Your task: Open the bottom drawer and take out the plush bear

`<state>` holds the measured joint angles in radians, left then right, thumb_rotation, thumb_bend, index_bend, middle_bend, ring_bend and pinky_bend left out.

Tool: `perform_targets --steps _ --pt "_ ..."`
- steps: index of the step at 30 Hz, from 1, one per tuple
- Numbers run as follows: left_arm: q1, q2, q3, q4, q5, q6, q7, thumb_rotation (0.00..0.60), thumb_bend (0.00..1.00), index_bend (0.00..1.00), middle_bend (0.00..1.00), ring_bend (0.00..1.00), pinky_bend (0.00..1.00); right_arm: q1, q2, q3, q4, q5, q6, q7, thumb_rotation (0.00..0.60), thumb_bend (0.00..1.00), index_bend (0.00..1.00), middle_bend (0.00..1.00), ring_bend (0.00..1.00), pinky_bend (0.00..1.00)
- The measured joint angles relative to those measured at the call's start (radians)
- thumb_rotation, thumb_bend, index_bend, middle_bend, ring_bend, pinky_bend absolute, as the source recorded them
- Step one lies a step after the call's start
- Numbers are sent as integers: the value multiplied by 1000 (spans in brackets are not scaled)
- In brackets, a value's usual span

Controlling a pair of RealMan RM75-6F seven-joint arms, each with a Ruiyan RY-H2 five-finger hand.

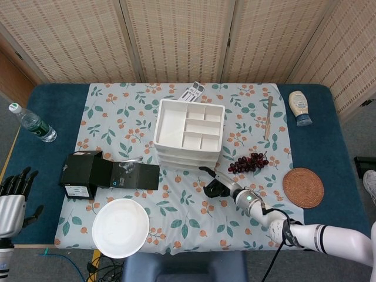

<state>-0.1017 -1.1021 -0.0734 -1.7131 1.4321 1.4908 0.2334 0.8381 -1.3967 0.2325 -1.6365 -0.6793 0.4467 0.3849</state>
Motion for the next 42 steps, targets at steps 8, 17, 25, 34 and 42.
perform_targets --steps 8,17,25,34,42 --pt "-4 0 0 -6 -4 -6 9 600 260 98 70 119 110 40 -11 -22 31 46 -4 -19 600 627 0 864 1000 1000" --pt "-2 3 0 -9 -8 -4 13 600 260 98 70 119 110 81 -26 -49 64 79 -15 -44 600 629 43 864 1000 1000" --pt "-1 6 1 -15 -9 -2 15 600 260 99 70 119 109 93 -13 -70 54 92 -16 -59 600 632 150 864 1000 1000" --pt "0 9 1 -21 -6 2 20 600 260 100 70 119 109 80 23 -85 13 67 -28 -62 600 632 210 864 1000 1000" --pt "0 10 2 -25 -4 4 23 600 260 101 70 119 109 64 61 -98 -36 32 -53 -60 600 632 210 864 1000 1000"
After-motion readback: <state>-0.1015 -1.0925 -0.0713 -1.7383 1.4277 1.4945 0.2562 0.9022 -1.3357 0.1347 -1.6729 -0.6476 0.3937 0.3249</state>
